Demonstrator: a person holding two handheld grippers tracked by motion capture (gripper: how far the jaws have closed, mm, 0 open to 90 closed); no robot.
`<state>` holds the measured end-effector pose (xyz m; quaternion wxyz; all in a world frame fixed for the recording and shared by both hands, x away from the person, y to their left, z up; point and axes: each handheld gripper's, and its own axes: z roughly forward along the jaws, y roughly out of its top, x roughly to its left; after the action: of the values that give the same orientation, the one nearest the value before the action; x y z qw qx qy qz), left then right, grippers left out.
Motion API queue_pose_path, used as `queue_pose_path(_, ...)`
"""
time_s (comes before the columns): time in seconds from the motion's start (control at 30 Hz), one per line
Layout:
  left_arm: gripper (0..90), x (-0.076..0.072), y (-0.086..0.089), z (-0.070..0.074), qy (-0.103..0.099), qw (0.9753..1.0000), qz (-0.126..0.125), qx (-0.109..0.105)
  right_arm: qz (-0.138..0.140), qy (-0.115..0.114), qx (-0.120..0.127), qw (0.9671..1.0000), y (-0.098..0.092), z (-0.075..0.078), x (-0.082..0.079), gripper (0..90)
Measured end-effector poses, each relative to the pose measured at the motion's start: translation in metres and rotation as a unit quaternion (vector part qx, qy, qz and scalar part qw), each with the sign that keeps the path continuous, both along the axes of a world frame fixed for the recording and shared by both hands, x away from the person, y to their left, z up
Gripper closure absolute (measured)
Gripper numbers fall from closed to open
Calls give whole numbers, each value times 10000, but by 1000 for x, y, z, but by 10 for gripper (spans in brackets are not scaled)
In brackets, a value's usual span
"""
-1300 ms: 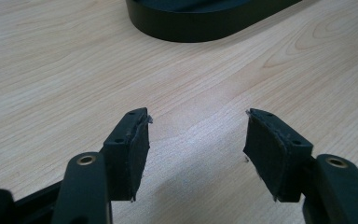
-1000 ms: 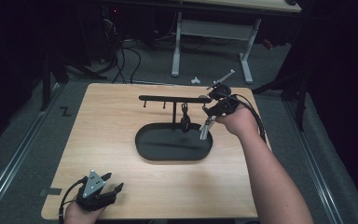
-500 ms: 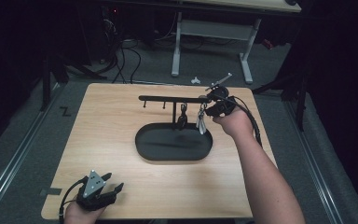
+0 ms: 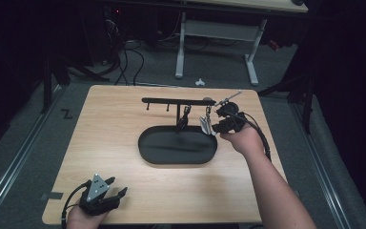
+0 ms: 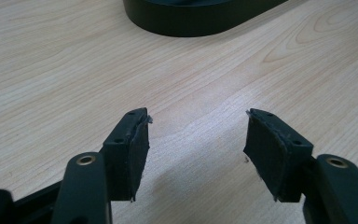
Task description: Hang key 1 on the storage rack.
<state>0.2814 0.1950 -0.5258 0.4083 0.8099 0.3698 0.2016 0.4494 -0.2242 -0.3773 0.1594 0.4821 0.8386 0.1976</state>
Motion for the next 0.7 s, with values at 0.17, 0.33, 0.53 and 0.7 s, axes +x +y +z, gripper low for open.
queue_pose_path(0.17, 399, 1, -2, -1, 21, 10000, -19, 35, 85, -47, 72, 9999, -9, -20, -17, 515)
queue_pose_path(0.33, 399, 2, -4, -2, 23, 10000, -13, 35, 62, -101, 149, 9998, -21, -42, -36, 471)
queue_pose_path(0.53, 399, 3, -10, 1, -47, 10000, -70, 28, -42, -402, 174, 9990, -36, -64, -58, 422)
queue_pose_path(0.7, 399, 6, -19, -1, -38, 9998, -160, 67, -168, -711, 338, 9968, -48, -79, -78, 386)
